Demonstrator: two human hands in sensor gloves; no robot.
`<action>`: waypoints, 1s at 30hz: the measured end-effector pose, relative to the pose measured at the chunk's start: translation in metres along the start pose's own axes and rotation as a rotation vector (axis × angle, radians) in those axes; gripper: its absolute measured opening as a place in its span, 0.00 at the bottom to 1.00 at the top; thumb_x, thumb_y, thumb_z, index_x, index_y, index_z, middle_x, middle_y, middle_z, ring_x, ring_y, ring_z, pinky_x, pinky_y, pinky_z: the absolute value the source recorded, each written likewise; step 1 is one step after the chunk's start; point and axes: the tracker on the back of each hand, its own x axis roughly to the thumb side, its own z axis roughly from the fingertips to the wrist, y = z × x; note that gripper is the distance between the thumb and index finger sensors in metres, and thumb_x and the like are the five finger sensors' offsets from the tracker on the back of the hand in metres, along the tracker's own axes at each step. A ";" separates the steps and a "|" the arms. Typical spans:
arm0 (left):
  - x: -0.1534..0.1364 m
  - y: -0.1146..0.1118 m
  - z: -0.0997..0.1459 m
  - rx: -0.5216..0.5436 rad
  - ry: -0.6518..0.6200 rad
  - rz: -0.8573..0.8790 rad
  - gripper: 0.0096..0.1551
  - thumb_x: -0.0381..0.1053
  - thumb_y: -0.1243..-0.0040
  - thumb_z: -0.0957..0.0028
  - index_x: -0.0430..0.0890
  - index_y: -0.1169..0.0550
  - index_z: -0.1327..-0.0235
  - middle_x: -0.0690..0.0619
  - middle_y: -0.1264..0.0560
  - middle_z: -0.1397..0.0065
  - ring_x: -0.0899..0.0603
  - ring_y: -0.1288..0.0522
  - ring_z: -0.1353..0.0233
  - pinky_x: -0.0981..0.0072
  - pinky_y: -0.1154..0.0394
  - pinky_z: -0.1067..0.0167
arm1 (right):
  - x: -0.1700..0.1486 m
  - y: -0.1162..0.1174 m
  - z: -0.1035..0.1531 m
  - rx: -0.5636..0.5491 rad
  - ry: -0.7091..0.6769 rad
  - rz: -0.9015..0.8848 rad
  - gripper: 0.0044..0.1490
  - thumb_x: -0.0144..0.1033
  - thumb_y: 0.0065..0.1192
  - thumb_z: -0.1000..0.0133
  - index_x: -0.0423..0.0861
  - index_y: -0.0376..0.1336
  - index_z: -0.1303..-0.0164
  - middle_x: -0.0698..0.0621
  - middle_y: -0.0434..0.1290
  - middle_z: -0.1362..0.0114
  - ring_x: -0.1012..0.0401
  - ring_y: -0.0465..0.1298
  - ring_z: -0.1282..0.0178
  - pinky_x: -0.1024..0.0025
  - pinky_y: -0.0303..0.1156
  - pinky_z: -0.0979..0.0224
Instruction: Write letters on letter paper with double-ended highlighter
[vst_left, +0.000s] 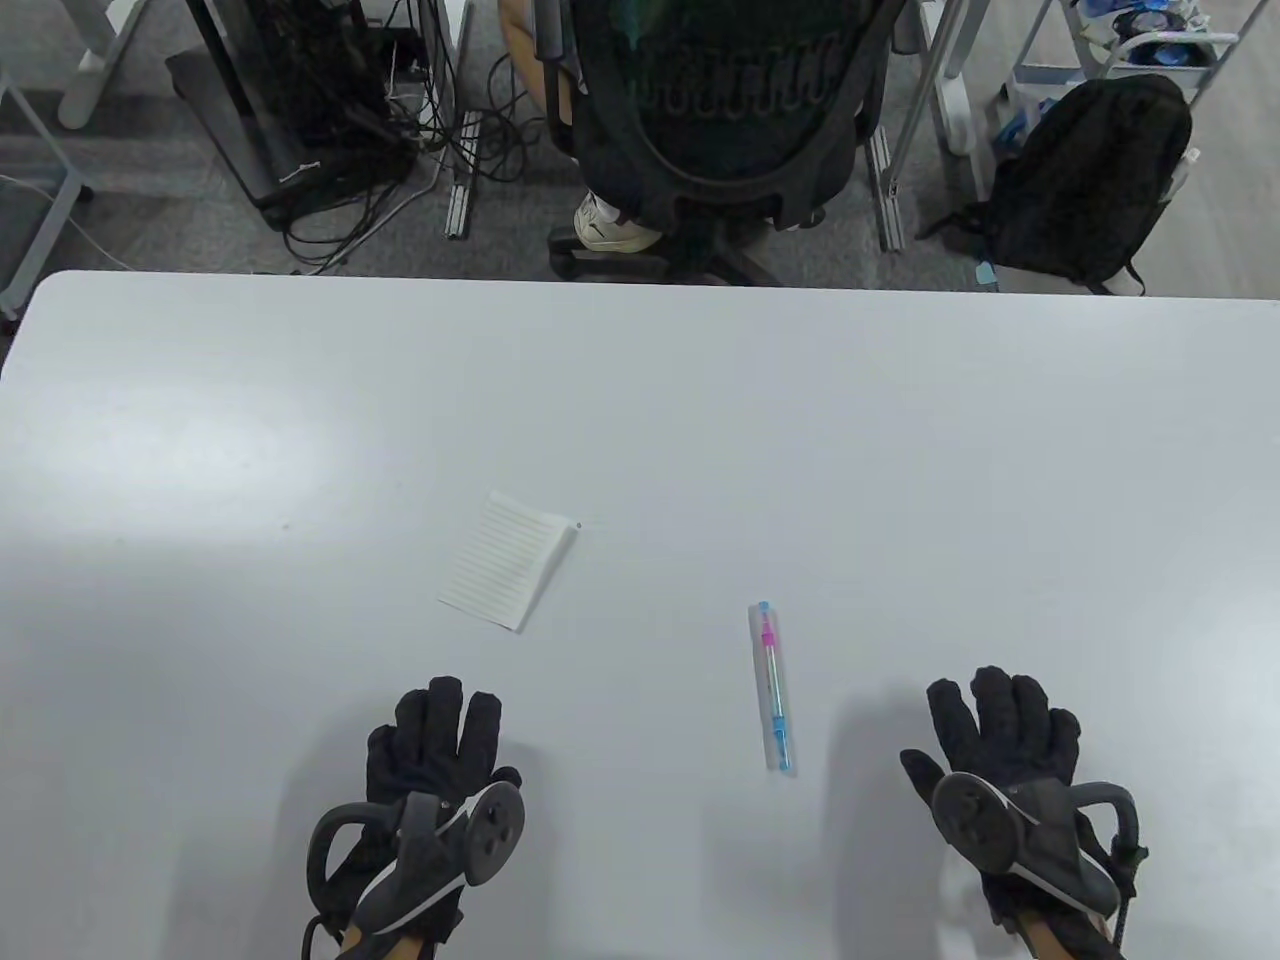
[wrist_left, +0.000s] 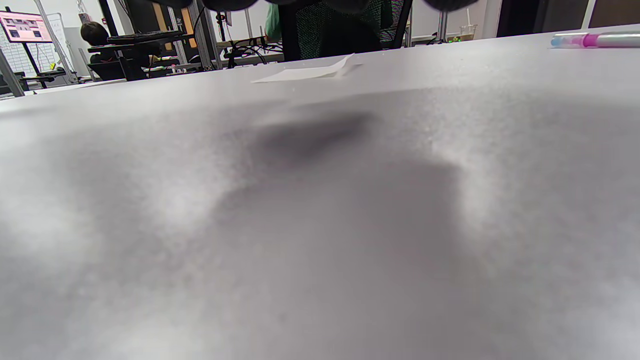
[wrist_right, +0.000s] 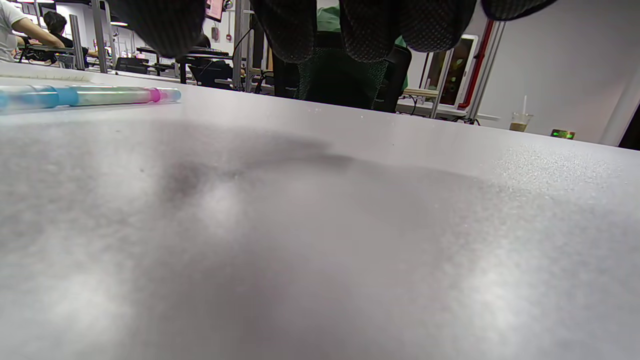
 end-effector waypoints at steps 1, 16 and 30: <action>0.000 0.000 -0.001 -0.001 0.000 0.003 0.41 0.62 0.60 0.34 0.45 0.48 0.11 0.36 0.55 0.10 0.27 0.51 0.13 0.30 0.45 0.21 | 0.000 0.001 0.000 0.000 0.001 0.000 0.47 0.55 0.46 0.38 0.40 0.49 0.14 0.22 0.51 0.16 0.23 0.51 0.21 0.20 0.49 0.28; 0.000 0.000 -0.002 -0.008 -0.001 0.015 0.41 0.62 0.60 0.34 0.46 0.48 0.11 0.36 0.55 0.10 0.27 0.50 0.13 0.30 0.45 0.21 | 0.015 -0.003 -0.007 0.000 -0.021 -0.045 0.46 0.55 0.46 0.38 0.39 0.51 0.15 0.23 0.54 0.17 0.25 0.56 0.22 0.21 0.50 0.28; 0.001 0.001 -0.003 -0.016 -0.003 0.020 0.41 0.62 0.60 0.34 0.46 0.48 0.11 0.36 0.55 0.10 0.27 0.51 0.13 0.30 0.45 0.21 | 0.090 -0.014 -0.037 0.037 -0.123 -0.026 0.49 0.56 0.45 0.37 0.32 0.53 0.17 0.23 0.59 0.21 0.26 0.62 0.27 0.22 0.54 0.29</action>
